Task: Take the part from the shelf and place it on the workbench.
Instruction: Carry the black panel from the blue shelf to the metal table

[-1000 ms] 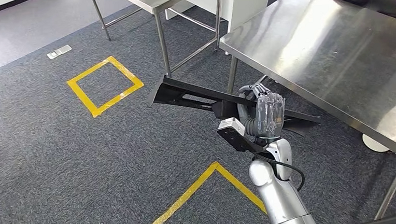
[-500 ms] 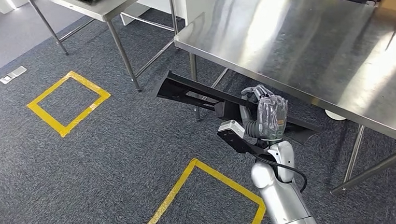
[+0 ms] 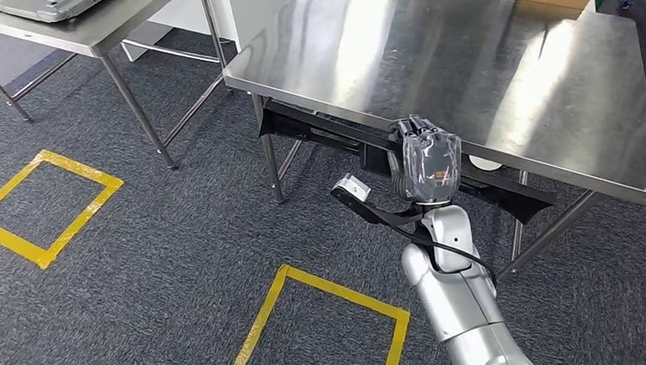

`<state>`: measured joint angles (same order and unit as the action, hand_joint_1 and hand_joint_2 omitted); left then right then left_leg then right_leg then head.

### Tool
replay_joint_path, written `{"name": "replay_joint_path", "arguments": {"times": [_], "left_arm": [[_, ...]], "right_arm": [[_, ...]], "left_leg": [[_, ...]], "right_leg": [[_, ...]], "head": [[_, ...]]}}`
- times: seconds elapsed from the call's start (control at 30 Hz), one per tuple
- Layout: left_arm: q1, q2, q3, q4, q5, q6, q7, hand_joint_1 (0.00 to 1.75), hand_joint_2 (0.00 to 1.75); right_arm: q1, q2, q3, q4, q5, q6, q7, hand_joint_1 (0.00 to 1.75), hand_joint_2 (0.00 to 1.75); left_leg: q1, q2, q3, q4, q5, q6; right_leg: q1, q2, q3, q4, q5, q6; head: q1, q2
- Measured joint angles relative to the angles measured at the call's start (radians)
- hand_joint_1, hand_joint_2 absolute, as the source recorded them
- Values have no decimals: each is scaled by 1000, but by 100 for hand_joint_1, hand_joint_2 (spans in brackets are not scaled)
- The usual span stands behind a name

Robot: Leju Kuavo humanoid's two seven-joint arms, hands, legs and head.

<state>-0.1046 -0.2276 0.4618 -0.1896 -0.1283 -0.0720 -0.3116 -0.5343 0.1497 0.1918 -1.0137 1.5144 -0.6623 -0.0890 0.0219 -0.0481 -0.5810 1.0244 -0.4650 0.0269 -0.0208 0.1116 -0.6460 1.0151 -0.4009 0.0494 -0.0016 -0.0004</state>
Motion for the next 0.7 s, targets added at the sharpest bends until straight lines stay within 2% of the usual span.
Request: {"name": "replay_joint_path", "arguments": {"times": [0.03,0.1,0.17,0.2,0.23,0.27,0.3,0.33,0.37,0.4,0.43,0.47,0.5,0.53,0.57,0.6,0.63,0.67,0.7], "left_arm": [[-1,-1,1,0,-2,-1,0,0,0],[0,-2,2,0,-9,-3,2,0,0],[2,-2,4,0,-17,-5,5,0,0],[1,-2,4,0,-21,-6,6,0,0],[1,-2,4,0,-25,-7,8,0,0],[0,-2,4,0,-29,-9,9,0,0],[0,-2,4,0,-33,-10,10,0,0],[-1,-4,4,0,-37,-11,12,0,0],[-2,-5,4,0,-40,-13,13,0,0],[-2,-6,4,0,-43,-15,15,0,0],[-3,-7,4,0,-46,-17,16,0,0],[-4,-8,3,0,-48,-18,17,0,0],[-5,-8,3,-1,-50,-19,18,0,0],[-5,-9,3,-1,-52,-19,18,0,0],[-5,-9,3,-1,-53,-20,19,0,0],[-4,-9,3,-1,-54,-20,20,0,0],[-3,-9,3,-1,-56,-21,20,0,0],[-2,-9,3,-1,-58,-21,21,0,0],[-2,-9,3,-1,-59,-21,22,0,0]], "right_arm": [[-23,-4,-2,24,25,-2,28,175,175],[-73,-14,11,76,47,-2,99,175,175],[-119,-31,45,133,52,-1,186,175,175],[-139,-42,65,161,53,-1,221,175,175],[-156,-52,84,186,54,0,249,175,175],[-174,-62,101,208,54,1,271,175,175],[-192,-70,116,228,54,2,288,175,175],[-210,-76,129,247,55,3,301,175,175],[-226,-81,140,264,55,4,310,175,175],[-239,-86,148,281,56,5,316,175,175],[-248,-92,154,297,56,7,320,175,175],[-254,-99,159,310,56,9,324,175,175],[-259,-105,163,322,56,12,328,175,175],[-266,-108,167,333,56,14,332,175,175],[-272,-109,171,343,56,17,335,175,175],[-277,-108,175,354,56,20,337,175,175],[-280,-107,180,366,57,24,338,175,175],[-281,-106,184,377,57,28,339,175,175],[-281,-106,187,388,57,32,340,175,175]], "left_leg": [[0,13,0,-5,5,8],[-4,41,-1,-9,10,18],[-8,69,-3,-8,10,19],[-9,82,-3,-8,10,19],[-10,93,-3,-8,10,19],[-11,104,-2,-8,9,18],[-13,116,-2,-8,9,17],[-16,126,-3,-8,8,15],[-19,135,-2,-8,7,12],[-21,144,-2,-8,6,8],[-22,153,-1,-8,5,4],[-21,157,-1,-7,2,0],[-18,146,-2,0,-5,-6],[-15,125,-10,22,-22,-11],[-12,97,-28,64,-48,-16],[-10,70,-53,124,-81,-20],[-9,56,-86,193,-111,-23],[-8,50,-114,248,-129,-26],[-6,48,-131,274,-128,-29]], "right_leg": [[1,-28,-16,27,-14,0],[4,-87,-72,143,-66,-5],[3,-99,-125,262,-107,-2],[3,-101,-127,276,-108,2],[4,-104,-107,247,-94,8],[5,-116,-69,181,-71,12],[8,-138,-28,104,-49,12],[14,-158,6,39,-31,8],[19,-171,26,-1,-19,1],[24,-175,32,-16,-15,-7],[27,-165,32,-16,-12,-12],[20,-153,31,-19,-8,-19],[14,-142,33,-21,-6,-25],[7,-132,34,-24,-3,-33],[1,-121,36,-26,0,-41],[1,-110,35,-26,1,-46],[0,-98,35,-26,2,-50],[0,-84,35,-26,2,-51],[0,-70,35,-25,2,-50]], "head": [[3,0],[8,0],[10,0],[10,0],[11,0],[12,0],[12,0],[12,0],[12,0],[11,0],[10,0],[10,0],[10,0],[10,0],[8,0],[7,0],[6,0],[5,0],[4,0]]}}
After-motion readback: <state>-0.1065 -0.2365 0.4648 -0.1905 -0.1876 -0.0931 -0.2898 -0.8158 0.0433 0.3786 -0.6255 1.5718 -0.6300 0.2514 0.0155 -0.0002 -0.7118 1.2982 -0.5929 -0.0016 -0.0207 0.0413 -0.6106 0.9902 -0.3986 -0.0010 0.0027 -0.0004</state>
